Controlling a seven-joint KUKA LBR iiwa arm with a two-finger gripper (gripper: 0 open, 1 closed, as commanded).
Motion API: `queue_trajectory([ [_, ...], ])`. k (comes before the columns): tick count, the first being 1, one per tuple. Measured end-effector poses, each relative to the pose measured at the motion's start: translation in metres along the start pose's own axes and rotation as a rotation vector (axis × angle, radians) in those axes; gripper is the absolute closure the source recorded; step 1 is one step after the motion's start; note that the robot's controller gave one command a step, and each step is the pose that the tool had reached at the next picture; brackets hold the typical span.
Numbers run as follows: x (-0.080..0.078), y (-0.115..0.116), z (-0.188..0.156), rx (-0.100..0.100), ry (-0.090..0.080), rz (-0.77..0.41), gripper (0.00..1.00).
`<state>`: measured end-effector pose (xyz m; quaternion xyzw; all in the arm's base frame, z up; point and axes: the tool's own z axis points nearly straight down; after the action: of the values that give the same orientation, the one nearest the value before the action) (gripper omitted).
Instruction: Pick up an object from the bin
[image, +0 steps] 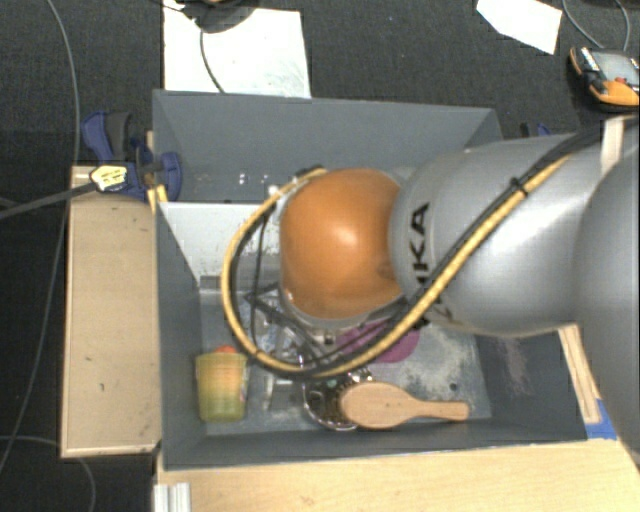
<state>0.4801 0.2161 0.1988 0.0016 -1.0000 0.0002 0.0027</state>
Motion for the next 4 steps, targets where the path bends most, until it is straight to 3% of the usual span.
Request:
queue_trajectory([
  [1,-0.002,-0.001,-0.003,-0.002,-0.007,0.007,0.0],
  [2,-0.084,-0.086,0.129,-0.001,-0.009,-0.592,0.0],
  [3,-0.022,-0.132,0.123,-0.007,-0.031,-0.176,0.0],
  [4,-0.072,-0.092,0.125,-0.005,-0.02,-0.544,0.0],
])
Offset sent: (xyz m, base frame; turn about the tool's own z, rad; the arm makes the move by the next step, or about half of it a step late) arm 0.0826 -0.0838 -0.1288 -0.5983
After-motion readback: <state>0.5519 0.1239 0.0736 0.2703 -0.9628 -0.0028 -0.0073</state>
